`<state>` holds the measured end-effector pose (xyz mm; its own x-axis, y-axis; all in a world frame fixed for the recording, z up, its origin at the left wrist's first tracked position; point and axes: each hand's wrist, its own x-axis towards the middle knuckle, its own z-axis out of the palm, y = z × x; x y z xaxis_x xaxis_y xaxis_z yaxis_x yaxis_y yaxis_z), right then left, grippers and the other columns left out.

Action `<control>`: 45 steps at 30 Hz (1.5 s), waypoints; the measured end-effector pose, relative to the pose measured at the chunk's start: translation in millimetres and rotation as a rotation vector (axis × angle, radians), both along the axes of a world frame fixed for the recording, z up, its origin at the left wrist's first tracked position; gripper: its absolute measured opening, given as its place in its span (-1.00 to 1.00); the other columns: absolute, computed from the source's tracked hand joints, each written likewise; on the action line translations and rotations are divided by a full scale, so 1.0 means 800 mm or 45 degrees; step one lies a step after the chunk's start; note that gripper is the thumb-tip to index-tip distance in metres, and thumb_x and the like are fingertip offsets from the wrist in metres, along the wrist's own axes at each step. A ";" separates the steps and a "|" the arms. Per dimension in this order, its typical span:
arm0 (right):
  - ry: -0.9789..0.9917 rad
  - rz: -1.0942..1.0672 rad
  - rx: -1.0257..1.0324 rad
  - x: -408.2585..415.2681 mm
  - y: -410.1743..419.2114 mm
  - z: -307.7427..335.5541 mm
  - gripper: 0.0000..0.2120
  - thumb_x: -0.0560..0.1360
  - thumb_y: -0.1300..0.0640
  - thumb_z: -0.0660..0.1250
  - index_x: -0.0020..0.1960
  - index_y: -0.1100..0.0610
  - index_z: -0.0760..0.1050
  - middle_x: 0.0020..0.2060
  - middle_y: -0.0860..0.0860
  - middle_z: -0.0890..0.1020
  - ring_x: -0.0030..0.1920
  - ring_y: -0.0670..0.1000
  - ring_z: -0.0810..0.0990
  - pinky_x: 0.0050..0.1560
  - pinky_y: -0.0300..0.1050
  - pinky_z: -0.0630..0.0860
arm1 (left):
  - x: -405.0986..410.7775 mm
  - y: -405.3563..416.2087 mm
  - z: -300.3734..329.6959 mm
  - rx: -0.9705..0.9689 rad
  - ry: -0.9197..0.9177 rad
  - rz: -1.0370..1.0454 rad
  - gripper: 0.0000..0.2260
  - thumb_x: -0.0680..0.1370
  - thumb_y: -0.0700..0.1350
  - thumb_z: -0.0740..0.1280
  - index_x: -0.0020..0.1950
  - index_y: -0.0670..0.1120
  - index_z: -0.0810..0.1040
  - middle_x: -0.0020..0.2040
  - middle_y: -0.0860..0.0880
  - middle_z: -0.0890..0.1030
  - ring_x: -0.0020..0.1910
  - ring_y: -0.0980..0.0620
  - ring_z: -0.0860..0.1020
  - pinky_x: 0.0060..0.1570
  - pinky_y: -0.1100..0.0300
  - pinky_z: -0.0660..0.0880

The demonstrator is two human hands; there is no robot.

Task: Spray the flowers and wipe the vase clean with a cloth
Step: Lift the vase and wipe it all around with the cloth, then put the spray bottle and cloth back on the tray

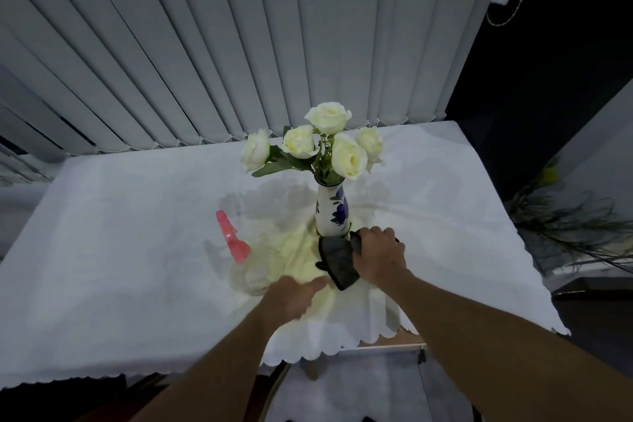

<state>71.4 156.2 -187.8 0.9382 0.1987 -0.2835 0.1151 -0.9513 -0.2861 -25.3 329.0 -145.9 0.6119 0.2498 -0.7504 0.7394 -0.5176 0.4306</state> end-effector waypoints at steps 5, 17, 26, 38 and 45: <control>0.085 -0.022 -0.046 -0.010 0.002 0.001 -0.44 0.51 -0.32 0.19 0.32 0.05 0.40 0.29 0.06 0.42 0.32 0.18 0.32 0.19 0.21 0.41 | -0.049 0.044 0.005 -0.121 0.389 0.425 -0.54 0.48 0.26 0.42 -0.01 -0.16 0.56 -0.24 -0.11 0.65 -0.39 -0.01 0.57 -0.40 0.27 0.42; 0.135 0.095 -0.034 -0.016 0.004 0.009 -0.70 0.49 0.07 0.34 0.18 0.14 0.47 0.10 0.08 0.50 0.25 0.16 0.41 0.07 0.02 0.50 | 0.000 0.069 0.017 0.206 -0.900 0.691 -0.13 0.47 0.01 0.52 0.63 0.03 0.06 0.50 -0.17 0.38 0.41 -0.23 0.44 0.37 -0.13 0.41; 0.010 0.045 0.094 -0.015 -0.018 0.024 -0.85 0.48 0.11 0.31 0.03 0.13 0.48 -0.11 0.03 0.42 0.03 0.12 0.48 -0.07 -0.06 0.46 | 0.010 0.046 0.018 0.143 -1.038 0.306 -0.63 0.58 -0.13 0.39 0.36 -0.05 0.44 0.23 -0.05 0.57 0.14 -0.12 0.60 0.21 -0.12 0.55; -0.283 -0.322 0.317 -0.046 -0.123 0.084 -0.78 0.44 0.15 0.36 0.08 0.18 0.53 -0.01 0.13 0.55 0.04 0.15 0.50 -0.11 -0.11 0.37 | 0.037 -0.071 0.057 -0.090 -1.158 -0.590 -0.50 0.60 -0.06 0.37 0.52 -0.04 0.33 0.30 0.09 0.51 0.24 0.08 0.54 0.25 0.09 0.50; -0.506 -0.588 0.217 -0.094 -0.265 0.115 -0.78 0.40 0.17 0.41 0.00 0.25 0.55 -0.04 0.21 0.57 -0.01 0.25 0.53 -0.11 0.03 0.46 | 0.056 -0.246 0.089 -0.286 -1.195 -0.864 -0.61 0.60 0.00 0.35 0.40 -0.06 0.39 0.23 -0.02 0.55 0.17 -0.02 0.58 0.20 -0.02 0.54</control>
<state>-4.0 -55.7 -95.9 0.9651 -0.2404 0.1042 -0.1681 -0.8731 -0.4577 19.6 132.3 -74.7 0.9044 -0.4194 0.0786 -0.3127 -0.5261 0.7909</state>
